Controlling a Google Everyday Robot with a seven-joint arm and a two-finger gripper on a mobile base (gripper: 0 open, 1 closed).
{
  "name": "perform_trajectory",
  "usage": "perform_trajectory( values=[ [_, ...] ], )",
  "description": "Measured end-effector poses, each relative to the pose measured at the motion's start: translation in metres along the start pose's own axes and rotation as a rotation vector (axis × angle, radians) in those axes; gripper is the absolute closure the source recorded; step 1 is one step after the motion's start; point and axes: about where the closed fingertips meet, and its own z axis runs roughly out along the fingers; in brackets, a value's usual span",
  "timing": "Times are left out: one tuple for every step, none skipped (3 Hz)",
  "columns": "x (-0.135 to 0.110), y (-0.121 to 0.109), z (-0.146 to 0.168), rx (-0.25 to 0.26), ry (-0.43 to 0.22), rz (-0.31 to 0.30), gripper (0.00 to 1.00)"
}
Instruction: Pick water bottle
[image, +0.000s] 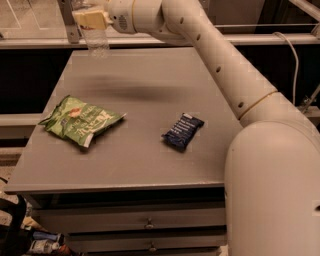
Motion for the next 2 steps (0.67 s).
perform_trajectory(
  values=[
    [-0.021, 0.011, -0.005, -0.014, -0.014, -0.046, 1.00],
    [-0.041, 0.019, -0.011, -0.013, -0.037, -0.078, 1.00]
  ],
)
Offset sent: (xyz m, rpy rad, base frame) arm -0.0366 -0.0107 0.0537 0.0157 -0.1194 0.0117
